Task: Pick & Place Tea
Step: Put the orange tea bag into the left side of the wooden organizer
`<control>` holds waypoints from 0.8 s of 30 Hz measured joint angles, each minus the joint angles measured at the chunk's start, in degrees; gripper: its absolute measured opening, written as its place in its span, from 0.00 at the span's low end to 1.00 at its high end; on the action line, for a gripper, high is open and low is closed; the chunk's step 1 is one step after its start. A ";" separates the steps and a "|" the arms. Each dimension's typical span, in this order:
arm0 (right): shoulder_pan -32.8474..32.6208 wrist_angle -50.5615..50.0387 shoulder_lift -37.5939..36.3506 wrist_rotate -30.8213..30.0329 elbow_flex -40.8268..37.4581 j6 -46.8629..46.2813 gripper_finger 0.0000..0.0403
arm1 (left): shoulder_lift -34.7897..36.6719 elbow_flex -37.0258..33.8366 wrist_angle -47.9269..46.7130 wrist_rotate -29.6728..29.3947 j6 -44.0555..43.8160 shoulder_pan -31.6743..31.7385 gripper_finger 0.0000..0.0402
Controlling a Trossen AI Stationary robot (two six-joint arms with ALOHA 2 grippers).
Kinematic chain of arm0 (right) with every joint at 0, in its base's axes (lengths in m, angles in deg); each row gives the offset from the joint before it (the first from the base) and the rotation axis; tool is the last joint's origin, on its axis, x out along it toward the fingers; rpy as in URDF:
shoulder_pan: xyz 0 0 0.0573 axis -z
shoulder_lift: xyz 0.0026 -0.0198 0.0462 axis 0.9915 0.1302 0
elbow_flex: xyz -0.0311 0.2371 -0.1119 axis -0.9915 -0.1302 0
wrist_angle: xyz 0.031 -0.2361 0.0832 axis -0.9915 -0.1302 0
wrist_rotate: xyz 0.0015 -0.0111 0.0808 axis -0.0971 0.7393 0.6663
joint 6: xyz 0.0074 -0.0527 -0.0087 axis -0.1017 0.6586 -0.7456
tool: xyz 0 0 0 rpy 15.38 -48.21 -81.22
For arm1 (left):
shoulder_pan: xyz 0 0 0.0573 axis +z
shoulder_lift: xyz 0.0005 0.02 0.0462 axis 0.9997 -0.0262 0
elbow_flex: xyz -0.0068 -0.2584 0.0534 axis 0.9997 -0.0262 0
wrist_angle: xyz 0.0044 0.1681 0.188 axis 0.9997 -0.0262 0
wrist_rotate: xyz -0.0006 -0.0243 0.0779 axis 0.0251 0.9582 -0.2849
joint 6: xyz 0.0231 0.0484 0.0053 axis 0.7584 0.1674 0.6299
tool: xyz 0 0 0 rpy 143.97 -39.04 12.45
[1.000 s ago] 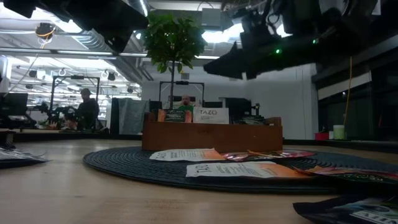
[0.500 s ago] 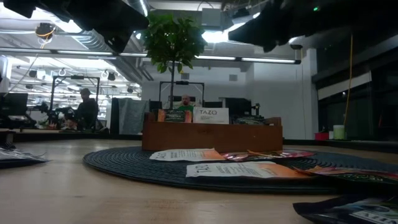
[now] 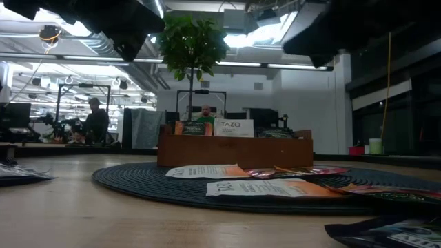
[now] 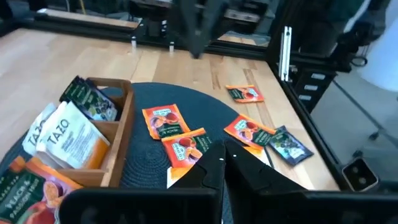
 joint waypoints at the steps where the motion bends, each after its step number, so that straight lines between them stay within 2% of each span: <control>1: -0.63 -0.68 0.00 0.32 0.00 -1.43 0.02 | -0.08 0.00 0.12 -0.36 -0.63 0.00 0.01; 8: -5.03 -3.68 0.00 2.10 0.00 -9.52 0.01 | -4.95 1.45 4.84 -2.08 -0.88 0.00 0.03; 13: -8.33 -5.50 0.00 2.40 0.00 -15.02 0.01 | -11.84 6.72 3.89 -1.41 3.11 -0.38 0.04; 18: -11.09 -6.45 0.00 1.50 0.00 -18.38 0.01 | -19.17 12.67 2.05 -4.83 9.52 -2.12 0.04; 24: -13.84 -7.37 0.00 1.38 0.00 -22.49 0.01 | -25.84 19.15 -2.34 -7.24 11.85 -4.48 0.04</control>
